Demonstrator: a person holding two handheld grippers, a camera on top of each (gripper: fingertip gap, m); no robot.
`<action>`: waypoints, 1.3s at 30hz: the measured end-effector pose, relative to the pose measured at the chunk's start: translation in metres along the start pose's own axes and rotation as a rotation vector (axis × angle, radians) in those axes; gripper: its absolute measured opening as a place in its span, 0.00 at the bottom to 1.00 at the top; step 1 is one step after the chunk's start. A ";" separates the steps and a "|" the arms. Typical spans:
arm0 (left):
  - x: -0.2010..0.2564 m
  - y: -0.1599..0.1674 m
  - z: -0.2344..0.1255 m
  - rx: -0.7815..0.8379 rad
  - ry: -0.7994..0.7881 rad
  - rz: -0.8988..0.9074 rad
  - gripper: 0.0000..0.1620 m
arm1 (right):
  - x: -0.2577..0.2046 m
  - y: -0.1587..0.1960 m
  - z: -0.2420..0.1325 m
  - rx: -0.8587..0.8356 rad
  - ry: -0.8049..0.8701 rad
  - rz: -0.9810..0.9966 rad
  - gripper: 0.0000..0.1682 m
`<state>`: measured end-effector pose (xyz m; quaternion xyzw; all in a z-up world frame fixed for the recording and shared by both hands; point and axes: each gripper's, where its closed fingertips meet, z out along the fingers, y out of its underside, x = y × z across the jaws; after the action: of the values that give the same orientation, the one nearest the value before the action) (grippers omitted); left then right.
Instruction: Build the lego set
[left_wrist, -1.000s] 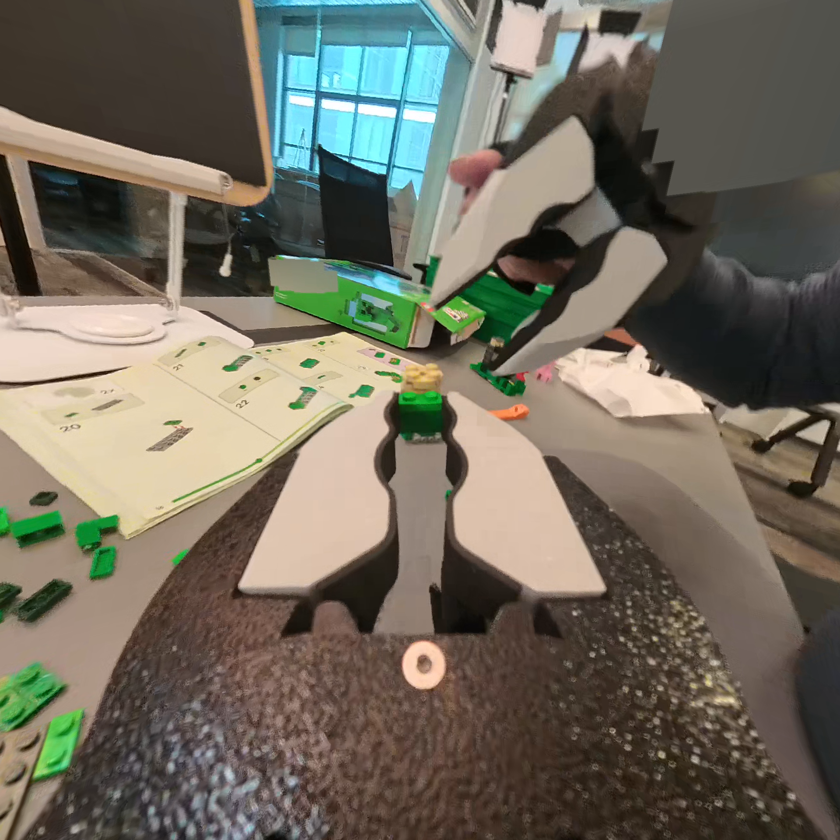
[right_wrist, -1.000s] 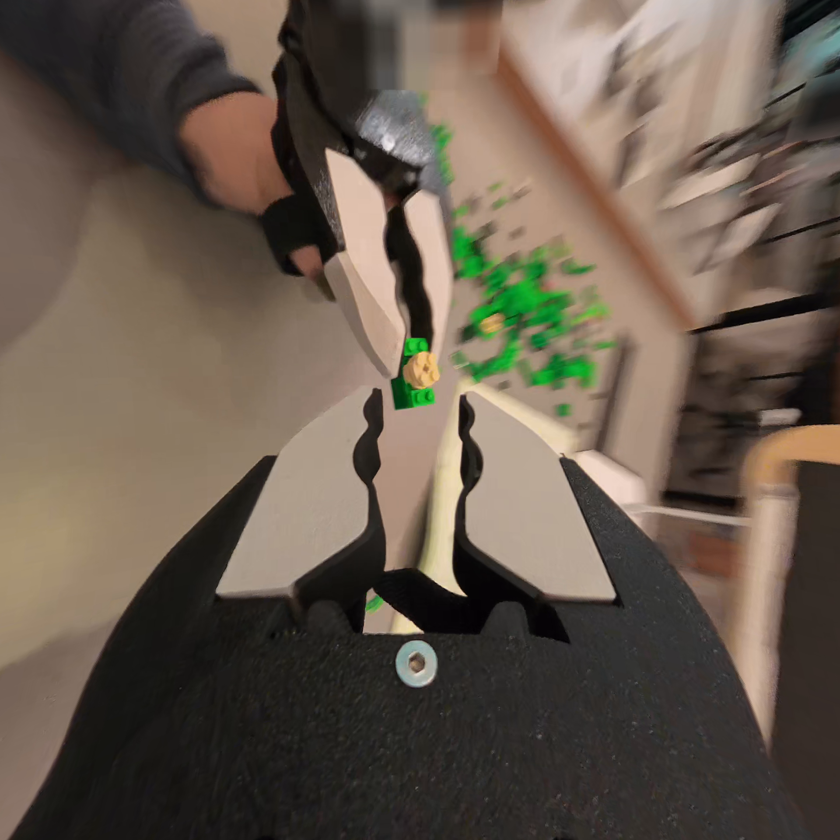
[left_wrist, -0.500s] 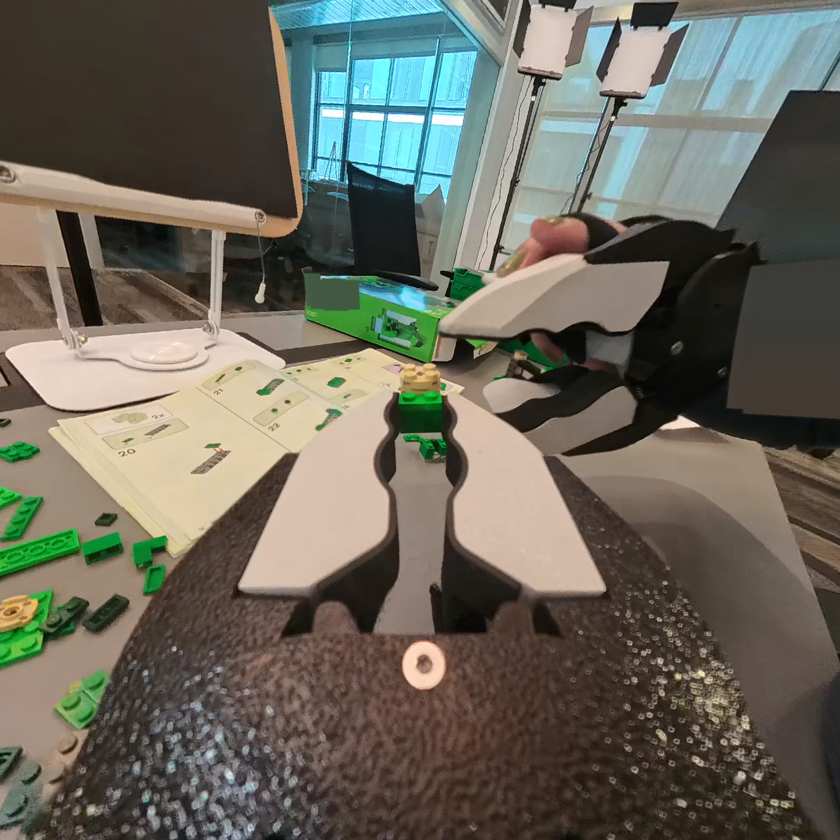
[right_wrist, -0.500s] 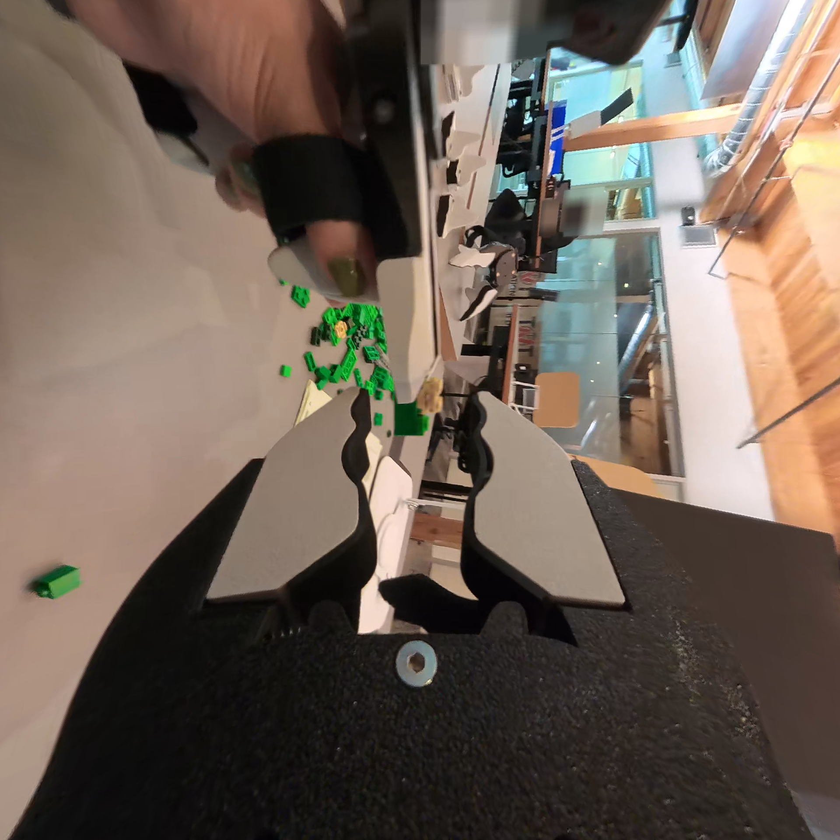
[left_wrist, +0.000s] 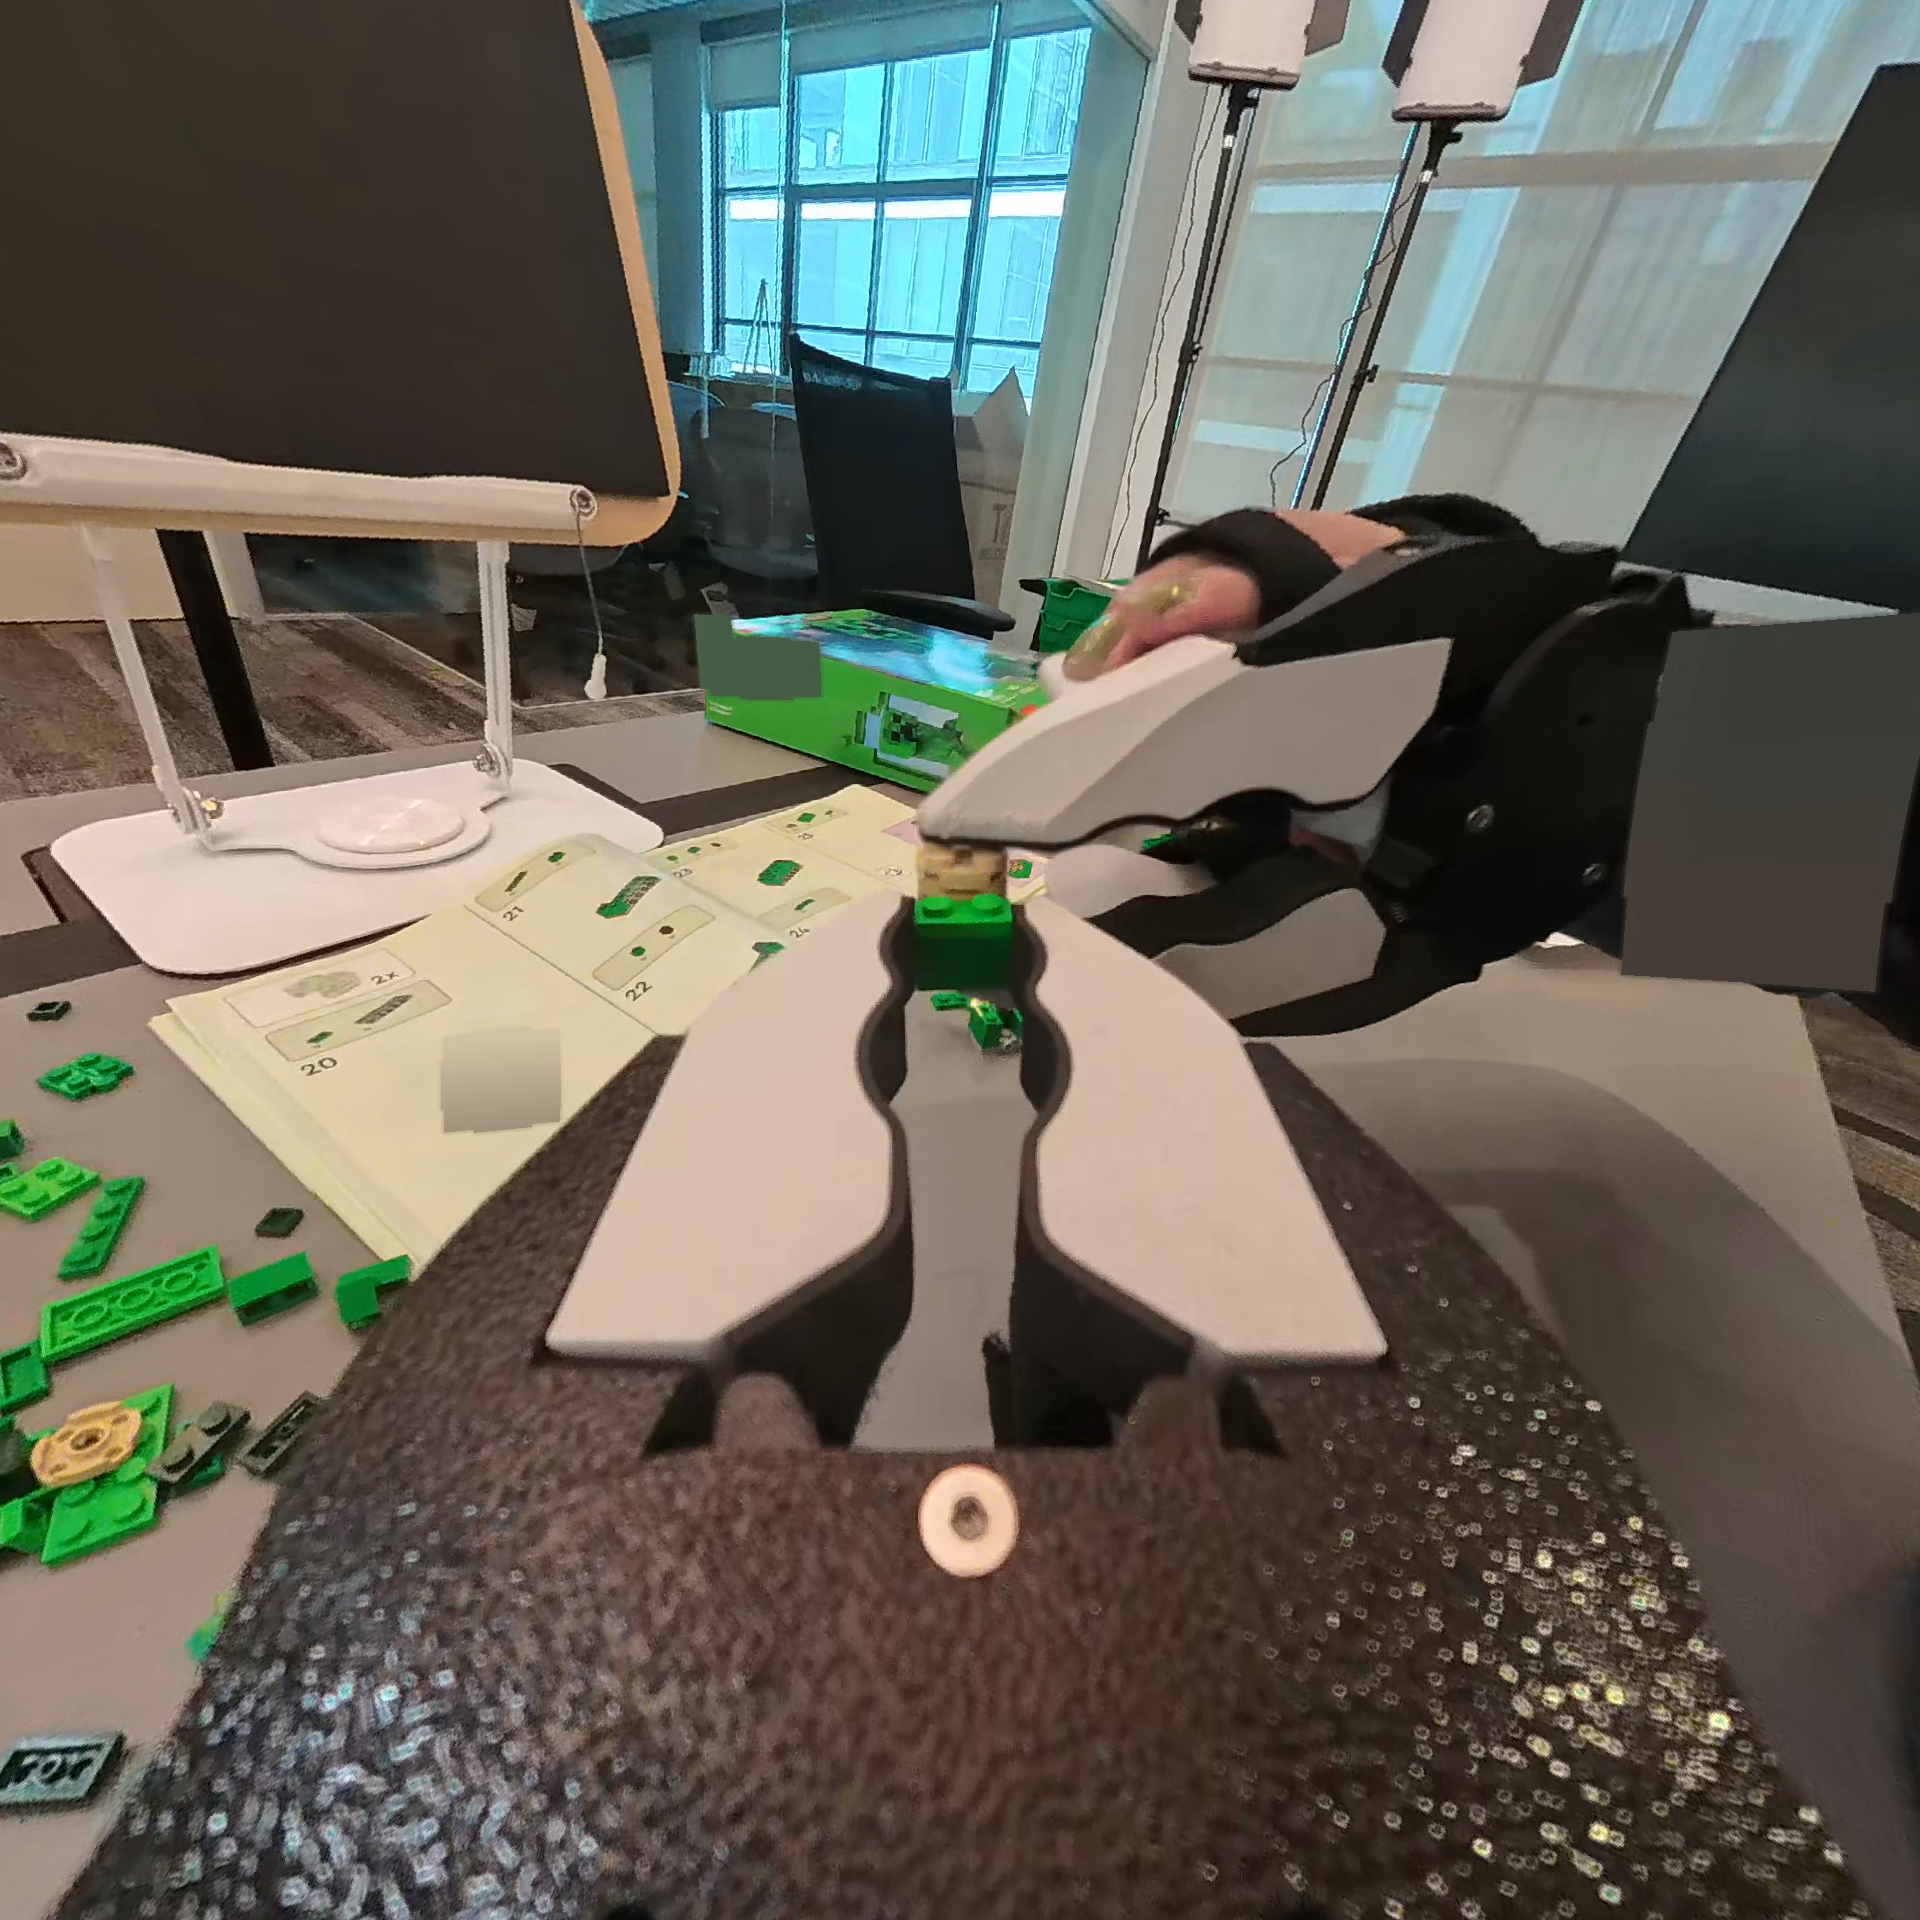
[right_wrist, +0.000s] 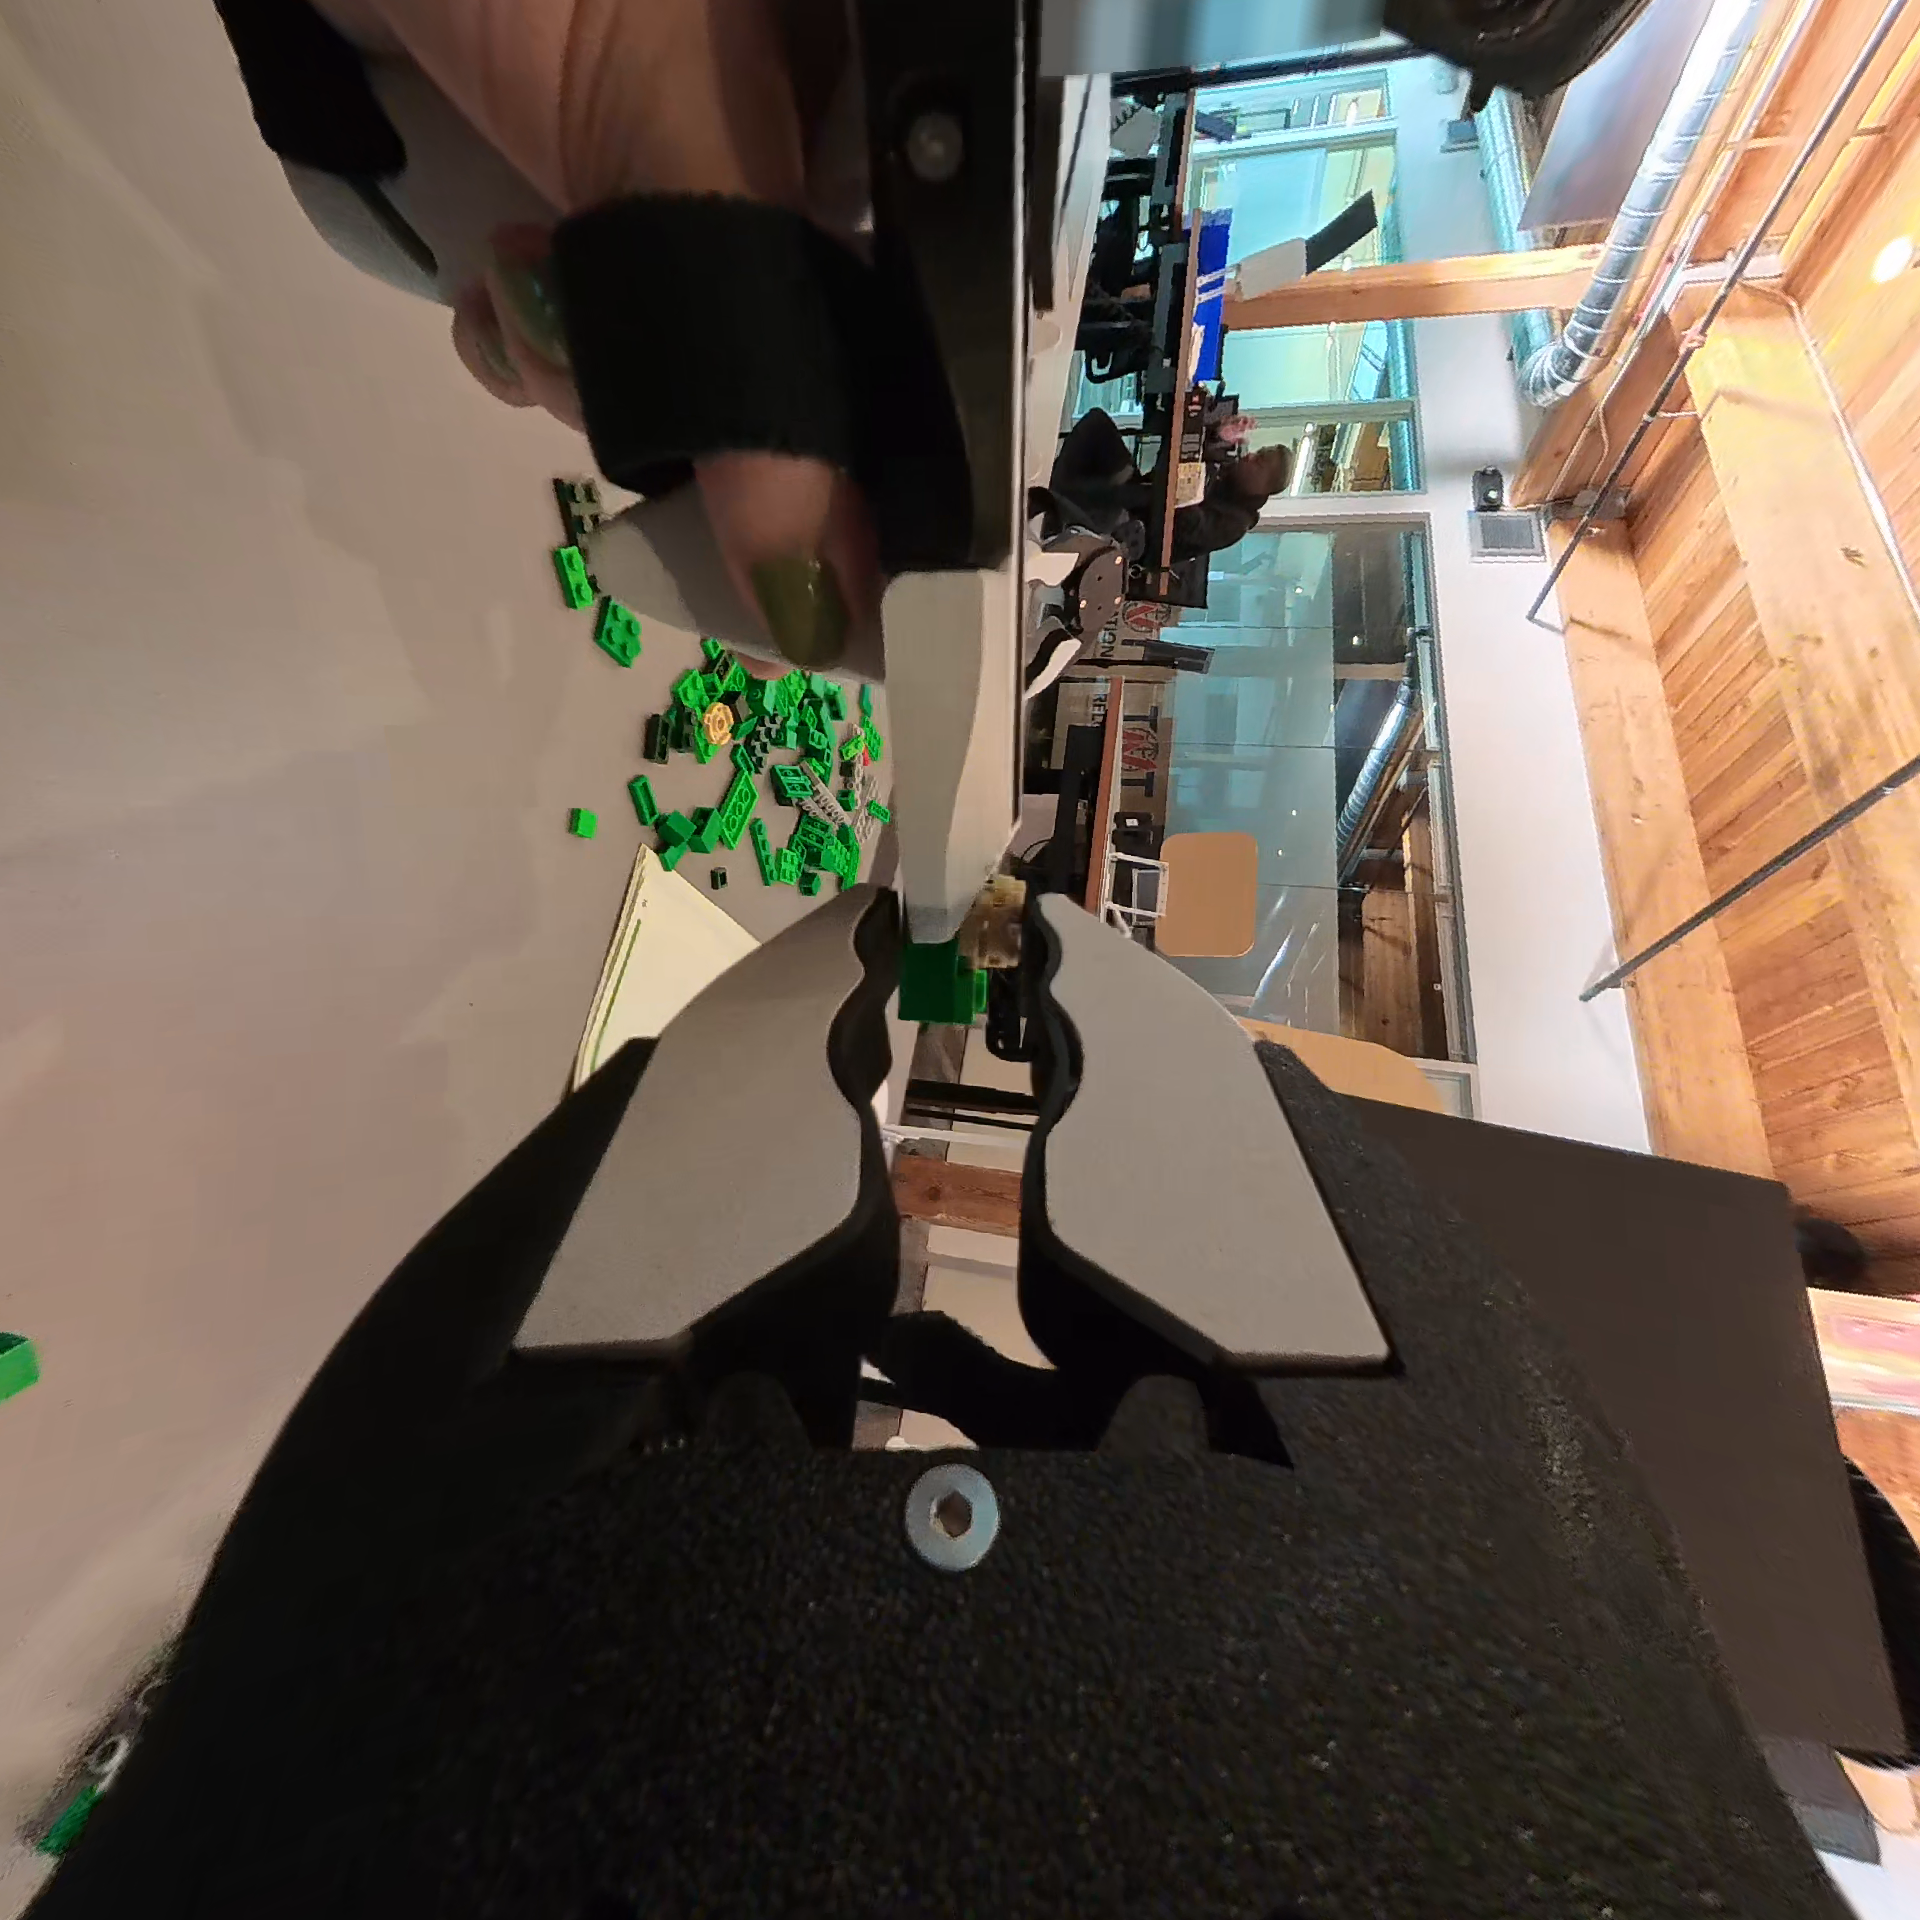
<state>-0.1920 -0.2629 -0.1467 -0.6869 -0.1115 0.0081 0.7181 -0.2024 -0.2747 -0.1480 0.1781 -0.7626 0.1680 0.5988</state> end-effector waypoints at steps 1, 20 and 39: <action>0.000 0.000 0.000 -0.001 -0.001 -0.001 0.10 | 0.000 0.000 0.000 -0.001 0.001 0.003 0.13; 0.006 0.001 0.002 -0.023 0.018 -0.010 0.10 | 0.001 0.000 -0.007 0.028 0.010 -0.107 0.11; 0.004 0.007 0.002 -0.084 0.066 0.014 0.24 | -0.017 0.005 -0.014 0.061 -0.348 0.335 0.11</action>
<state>-0.1872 -0.2595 -0.1531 -0.7170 -0.0833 -0.0142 0.6919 -0.1894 -0.2629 -0.1613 0.0934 -0.8677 0.2547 0.4166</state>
